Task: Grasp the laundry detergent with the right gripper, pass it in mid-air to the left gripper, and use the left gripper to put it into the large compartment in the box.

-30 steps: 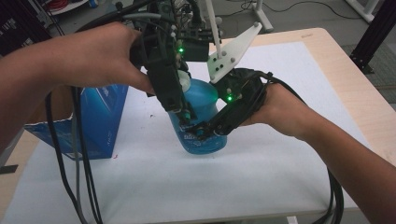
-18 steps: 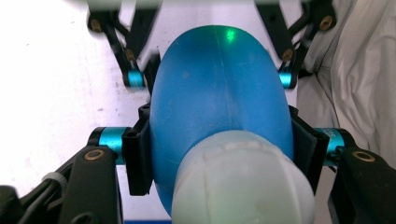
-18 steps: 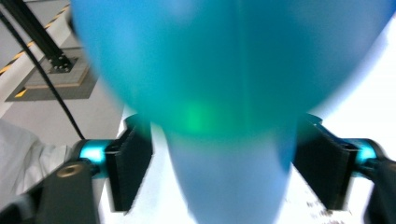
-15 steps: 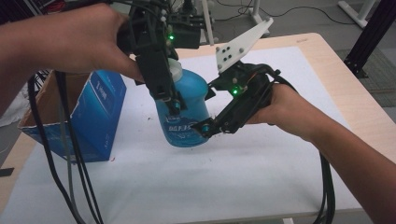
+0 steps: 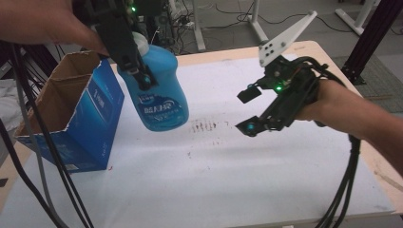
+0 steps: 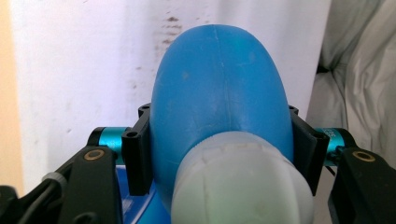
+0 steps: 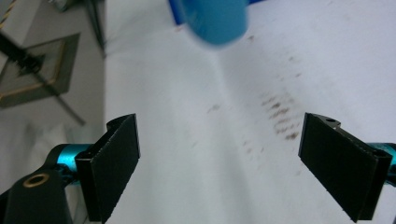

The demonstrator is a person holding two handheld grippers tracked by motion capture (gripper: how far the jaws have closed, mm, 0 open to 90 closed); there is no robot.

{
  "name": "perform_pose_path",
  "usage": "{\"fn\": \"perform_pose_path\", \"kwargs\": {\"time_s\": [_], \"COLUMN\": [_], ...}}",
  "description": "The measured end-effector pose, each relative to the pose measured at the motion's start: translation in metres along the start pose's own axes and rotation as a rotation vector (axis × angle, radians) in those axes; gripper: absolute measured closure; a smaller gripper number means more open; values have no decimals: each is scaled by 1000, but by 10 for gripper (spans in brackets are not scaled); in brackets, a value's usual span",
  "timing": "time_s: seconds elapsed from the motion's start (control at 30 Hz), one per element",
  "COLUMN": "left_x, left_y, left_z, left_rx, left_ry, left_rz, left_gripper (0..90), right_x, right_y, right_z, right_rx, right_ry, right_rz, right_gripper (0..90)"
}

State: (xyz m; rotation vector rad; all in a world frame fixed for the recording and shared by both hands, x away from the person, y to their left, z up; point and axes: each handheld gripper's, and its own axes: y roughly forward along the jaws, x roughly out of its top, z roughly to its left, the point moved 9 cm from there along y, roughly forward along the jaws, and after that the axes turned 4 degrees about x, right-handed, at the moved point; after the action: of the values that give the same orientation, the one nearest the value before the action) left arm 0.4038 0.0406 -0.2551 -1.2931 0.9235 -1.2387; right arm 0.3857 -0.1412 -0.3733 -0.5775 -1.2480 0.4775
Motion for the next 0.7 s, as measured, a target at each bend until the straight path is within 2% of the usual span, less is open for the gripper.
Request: {"fn": "perform_pose_path", "kwargs": {"time_s": [0.03, 0.1, 0.13, 0.2, 0.23, 0.33, 0.43, 0.53, 0.6, 0.7], "left_x": [-2, -5, -7, -11, -14, -25, -34, -43, -49, -60], "left_y": [-4, -13, -17, -25, -29, -42, -53, -63, -68, -73], "left_z": [3, 9, 12, 18, 22, 29, 35, 40, 43, 46], "left_rx": [5, 12, 18, 35, 43, 53, 58, 68, 72, 72], "left_ry": [-10, -31, -45, -73, -82, -123, -164, -206, -231, -271], "left_rz": [2, -2, -8, -10, -9, 3, 8, 21, 33, 51], "left_gripper": [378, 377, 377, 377, 377, 377, 377, 378, 377, 377], "right_x": [-4, -12, -20, -32, -37, -50, -60, -66, -67, -70], "right_y": [-5, -12, -18, -27, -32, -47, -58, -62, -63, -63], "right_z": [-1, -5, -9, -11, -11, -10, -9, -6, -8, -10], "right_rx": [-10, -39, -74, -107, -123, -126, -150, -148, -170, -178], "right_ry": [14, 49, 77, 72, 71, 92, 94, 84, 85, 94], "right_rz": [23, 80, 138, 210, 227, 257, 260, 260, 257, 275], "right_gripper": [118, 18, 6, 6, 6, 7, 7, 7, 7, 7]}}
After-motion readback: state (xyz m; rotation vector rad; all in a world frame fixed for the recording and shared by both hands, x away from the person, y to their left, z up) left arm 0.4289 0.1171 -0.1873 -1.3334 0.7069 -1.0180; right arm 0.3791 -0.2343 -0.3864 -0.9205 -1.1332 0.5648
